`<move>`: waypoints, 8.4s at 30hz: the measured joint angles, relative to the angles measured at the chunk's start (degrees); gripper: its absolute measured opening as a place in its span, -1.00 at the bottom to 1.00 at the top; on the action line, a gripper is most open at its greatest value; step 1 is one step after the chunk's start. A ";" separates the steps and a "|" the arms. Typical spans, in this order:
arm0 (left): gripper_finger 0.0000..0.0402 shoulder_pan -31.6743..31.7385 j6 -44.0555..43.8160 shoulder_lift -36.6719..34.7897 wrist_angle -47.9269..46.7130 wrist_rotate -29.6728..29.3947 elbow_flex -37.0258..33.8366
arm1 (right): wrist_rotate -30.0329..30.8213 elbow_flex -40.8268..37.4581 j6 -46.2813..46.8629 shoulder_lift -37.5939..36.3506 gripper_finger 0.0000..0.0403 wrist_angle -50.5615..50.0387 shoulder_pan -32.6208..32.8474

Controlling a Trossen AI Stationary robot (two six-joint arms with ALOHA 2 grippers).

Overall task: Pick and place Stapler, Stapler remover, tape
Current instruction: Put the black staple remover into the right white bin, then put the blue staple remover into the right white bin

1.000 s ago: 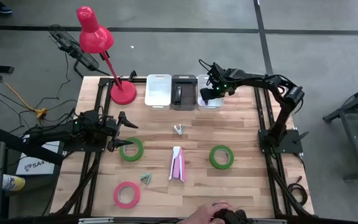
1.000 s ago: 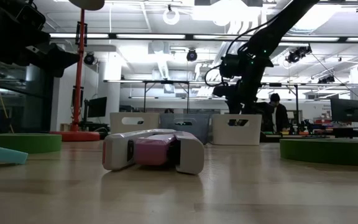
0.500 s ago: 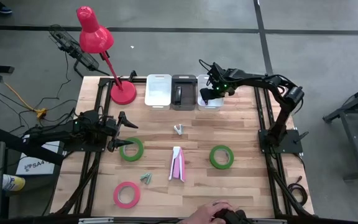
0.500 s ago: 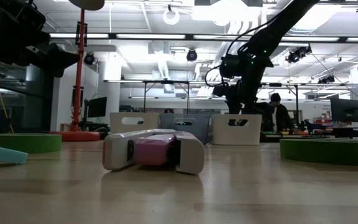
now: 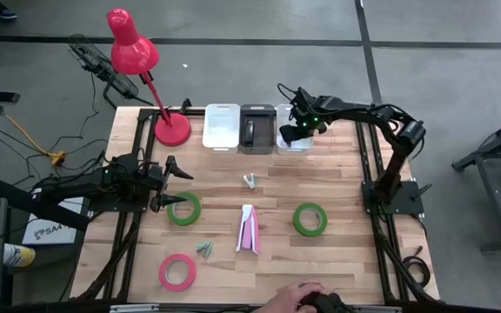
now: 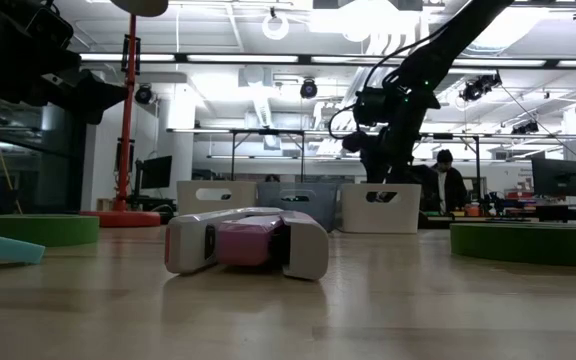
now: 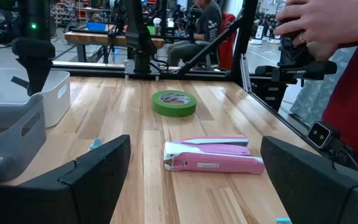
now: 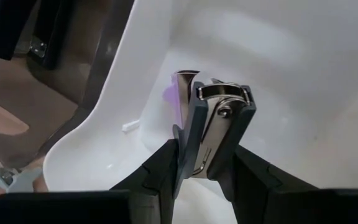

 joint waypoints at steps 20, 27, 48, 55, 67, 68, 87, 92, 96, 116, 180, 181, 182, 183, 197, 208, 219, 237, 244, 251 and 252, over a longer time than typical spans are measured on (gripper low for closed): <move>0.77 0.00 0.00 0.00 0.00 0.19 0.01 | -1.69 0.02 -5.05 -1.89 -0.04 0.03 -0.31; 0.77 0.00 0.00 -0.01 0.00 0.17 0.00 | -0.68 0.04 -8.30 -3.89 0.07 -0.28 -0.51; 0.77 0.00 0.00 -0.02 0.00 -0.06 0.00 | -0.28 0.04 -12.47 -7.25 0.38 0.11 -0.07; 0.77 0.00 0.00 0.00 0.00 -0.04 0.01 | -1.97 0.04 -10.32 -9.22 0.38 1.61 2.45; 0.77 0.00 0.00 0.00 0.00 -0.03 -0.01 | 1.42 0.04 -5.82 -9.57 0.38 3.83 13.65; 0.77 0.00 0.00 -0.02 0.00 -0.01 0.01 | 2.16 0.04 -4.68 -9.57 0.38 3.82 14.69; 0.77 0.00 0.00 0.00 0.00 0.21 0.01 | 31.30 -5.84 9.61 -9.22 0.38 15.10 37.92; 0.77 0.00 0.00 -0.02 0.00 0.19 0.01 | 38.34 -10.27 11.95 -8.24 0.38 22.68 42.99; 0.77 0.00 0.00 0.00 0.00 0.17 0.01 | 44.02 -12.06 11.55 -6.83 0.38 25.83 45.83; 0.77 0.00 0.00 -0.01 -0.02 -0.05 0.01 | 47.80 -3.68 13.32 8.08 0.38 33.04 48.81; 0.77 0.00 0.00 -0.01 -0.02 0.15 0.01 | 46.33 1.45 20.84 17.27 -0.19 29.60 44.94; 0.77 0.00 0.00 -0.01 -0.01 0.15 0.01 | 46.04 1.44 20.44 17.25 -0.24 29.51 44.94; 0.77 0.00 0.00 -0.02 -0.01 0.15 0.01 | 45.81 1.44 20.20 17.25 -0.29 29.45 44.94; 0.77 -0.02 0.00 0.00 -0.02 0.12 0.01 | 45.57 1.44 20.13 17.25 -0.34 29.44 44.94; 0.77 -0.01 0.00 0.00 -0.02 -0.07 0.01 | 38.74 1.40 13.98 15.15 -0.63 28.83 45.03; 0.77 -0.02 0.00 -0.01 -0.02 -0.03 0.01 | 37.25 1.38 13.15 7.90 -0.63 23.82 43.87; 0.77 -0.02 0.00 -0.01 -0.02 0.03 0.01 | 37.14 1.42 16.76 -3.27 -0.63 10.18 36.02; 0.77 -0.02 0.00 -0.01 -0.01 0.12 0.01 | 24.48 1.44 1.32 -10.32 -0.63 -1.14 15.51; 0.77 -0.02 0.00 -0.02 0.00 0.10 0.01 | 20.98 1.44 -11.58 -9.91 -0.63 -2.90 9.24; 0.77 -0.02 0.00 0.00 -0.02 -0.03 0.01 | 13.17 1.44 -27.01 -6.80 -0.63 -3.06 4.46; 0.77 -0.02 0.00 -0.02 -0.02 -0.03 0.01 | 12.46 1.44 -28.92 -6.19 -0.63 -3.18 3.79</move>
